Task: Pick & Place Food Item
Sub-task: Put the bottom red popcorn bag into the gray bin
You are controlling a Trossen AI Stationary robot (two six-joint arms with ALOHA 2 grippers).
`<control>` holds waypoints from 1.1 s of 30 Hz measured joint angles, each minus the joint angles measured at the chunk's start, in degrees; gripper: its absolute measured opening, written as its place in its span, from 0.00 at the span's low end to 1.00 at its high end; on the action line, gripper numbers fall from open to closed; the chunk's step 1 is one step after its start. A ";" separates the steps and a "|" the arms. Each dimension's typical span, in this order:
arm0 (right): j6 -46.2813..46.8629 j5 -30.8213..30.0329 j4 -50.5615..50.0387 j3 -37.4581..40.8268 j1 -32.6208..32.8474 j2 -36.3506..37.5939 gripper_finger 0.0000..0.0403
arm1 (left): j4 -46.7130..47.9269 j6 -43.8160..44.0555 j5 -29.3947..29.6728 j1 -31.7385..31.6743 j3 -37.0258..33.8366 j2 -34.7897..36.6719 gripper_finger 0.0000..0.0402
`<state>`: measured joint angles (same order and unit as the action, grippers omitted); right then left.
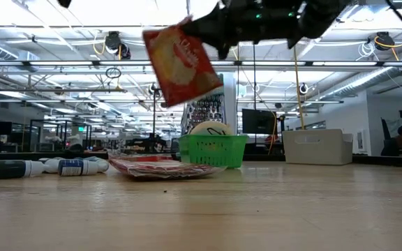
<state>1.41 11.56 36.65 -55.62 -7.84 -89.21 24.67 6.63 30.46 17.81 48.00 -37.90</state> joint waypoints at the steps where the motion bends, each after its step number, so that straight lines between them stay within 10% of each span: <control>1: -0.35 -1.03 -0.09 1.43 -0.04 1.73 0.02 | -1.05 0.04 0.03 0.14 -1.56 1.48 0.51; 15: -3.57 -23.50 3.88 23.75 -0.18 26.70 0.02 | -4.93 -0.93 7.47 0.32 -11.12 12.20 0.50; 33: -4.60 -23.53 3.01 37.09 -9.02 49.08 0.02 | -4.84 -0.87 7.08 0.28 -11.18 10.79 0.49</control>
<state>-3.20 -11.97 39.66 -18.53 -16.87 -40.13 19.84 5.76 37.54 18.09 36.82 -27.11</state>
